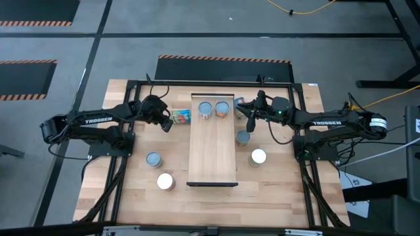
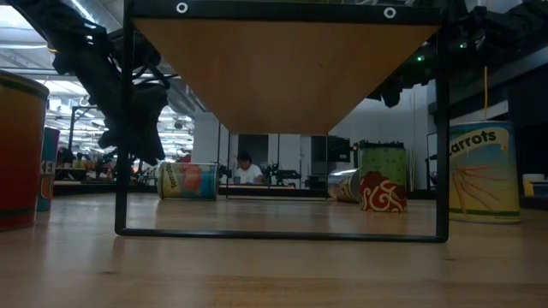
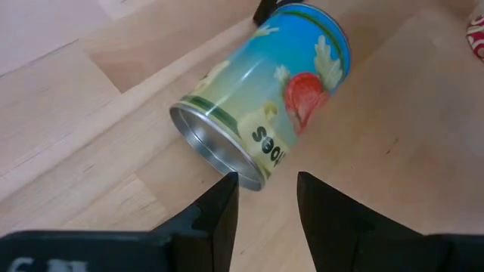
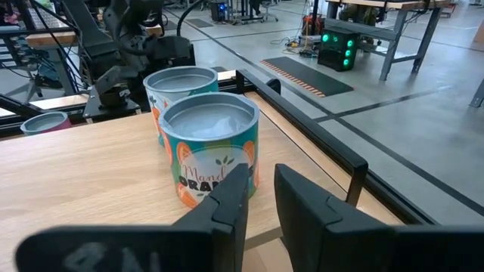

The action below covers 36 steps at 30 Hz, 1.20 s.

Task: Pick and place cans onto a shelf
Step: Put the canned tomatoes on the shelf

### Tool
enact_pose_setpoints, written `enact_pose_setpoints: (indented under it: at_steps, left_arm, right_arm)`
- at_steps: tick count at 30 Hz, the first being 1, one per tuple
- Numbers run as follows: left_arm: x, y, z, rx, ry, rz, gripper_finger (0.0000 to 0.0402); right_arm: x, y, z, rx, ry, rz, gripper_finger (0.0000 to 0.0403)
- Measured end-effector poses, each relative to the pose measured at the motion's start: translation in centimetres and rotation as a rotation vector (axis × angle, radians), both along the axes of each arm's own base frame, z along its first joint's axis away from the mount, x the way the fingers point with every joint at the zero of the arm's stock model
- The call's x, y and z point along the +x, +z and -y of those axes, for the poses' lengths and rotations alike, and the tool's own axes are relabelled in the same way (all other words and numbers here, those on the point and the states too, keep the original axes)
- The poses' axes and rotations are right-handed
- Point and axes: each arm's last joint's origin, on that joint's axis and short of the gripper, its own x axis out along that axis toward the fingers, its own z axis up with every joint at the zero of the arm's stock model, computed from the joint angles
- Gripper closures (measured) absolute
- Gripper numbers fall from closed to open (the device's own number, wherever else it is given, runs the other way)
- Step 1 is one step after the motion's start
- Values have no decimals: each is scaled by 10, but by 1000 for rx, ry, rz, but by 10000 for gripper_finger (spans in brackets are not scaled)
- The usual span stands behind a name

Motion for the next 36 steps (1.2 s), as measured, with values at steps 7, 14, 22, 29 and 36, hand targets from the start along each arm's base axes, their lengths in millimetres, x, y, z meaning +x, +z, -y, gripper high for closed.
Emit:
enact_pose_setpoints:
  at_steps: [7, 14, 22, 29, 36]
  left_arm:
    - [1, -1, 0, -19, 26, 1, 273]
    - [8, -10, -5, -29, 42, -20, 273]
    - [19, -20, -10, -41, 3, -4, 273]
    - [25, -24, -13, -20, -22, 11, 275]
    - [27, -22, -14, 3, -27, 30, 309]
  right_arm:
    - [0, 0, 0, -1, 0, 0, 331]
    - [0, 0, 0, -1, 0, 0, 331]
    - [0, 0, 0, 0, 0, -1, 331]
    - [0, -1, 0, 2, 0, -11, 331]
    - [0, -1, 0, 3, 0, -13, 331]
